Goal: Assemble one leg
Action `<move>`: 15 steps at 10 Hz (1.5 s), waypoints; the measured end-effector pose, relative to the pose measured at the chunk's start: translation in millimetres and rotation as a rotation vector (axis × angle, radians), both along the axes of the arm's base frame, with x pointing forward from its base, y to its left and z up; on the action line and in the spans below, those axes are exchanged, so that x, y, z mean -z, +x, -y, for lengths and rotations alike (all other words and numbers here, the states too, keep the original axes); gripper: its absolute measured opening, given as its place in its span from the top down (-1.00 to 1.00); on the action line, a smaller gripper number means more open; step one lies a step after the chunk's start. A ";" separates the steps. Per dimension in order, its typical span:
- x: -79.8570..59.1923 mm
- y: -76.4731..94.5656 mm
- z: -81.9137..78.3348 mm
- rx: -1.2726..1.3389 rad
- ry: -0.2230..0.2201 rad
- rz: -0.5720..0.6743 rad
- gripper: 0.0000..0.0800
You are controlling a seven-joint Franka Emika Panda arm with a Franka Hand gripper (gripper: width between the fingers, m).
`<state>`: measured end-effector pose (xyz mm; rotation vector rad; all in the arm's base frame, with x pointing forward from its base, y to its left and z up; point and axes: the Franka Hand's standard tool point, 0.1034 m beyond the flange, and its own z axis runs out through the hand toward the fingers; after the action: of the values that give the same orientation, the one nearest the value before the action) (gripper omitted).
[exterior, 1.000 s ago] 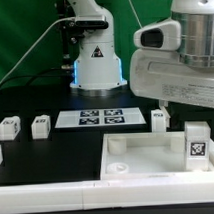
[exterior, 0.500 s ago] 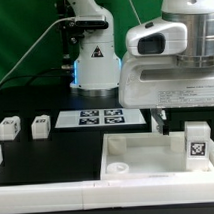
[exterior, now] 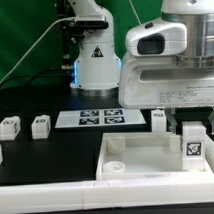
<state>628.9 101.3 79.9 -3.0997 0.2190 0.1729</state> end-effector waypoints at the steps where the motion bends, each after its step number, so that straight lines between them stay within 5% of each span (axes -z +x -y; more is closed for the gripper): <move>1: 0.0 0.0 -0.2 0.026 -0.003 -0.001 0.27; 6: -0.5 -1.3 -0.4 0.414 -0.046 -0.004 0.27; 11: -2.3 -11.1 18.8 0.805 -0.174 -0.021 0.22; 15: -2.2 -15.4 25.2 0.843 -0.203 -0.033 0.22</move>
Offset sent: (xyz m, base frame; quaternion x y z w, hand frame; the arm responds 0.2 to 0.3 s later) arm 0.0000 0.0000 0.0000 0.0000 0.0000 0.2667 0.9638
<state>613.6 76.2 82.1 -2.8663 1.5600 0.1747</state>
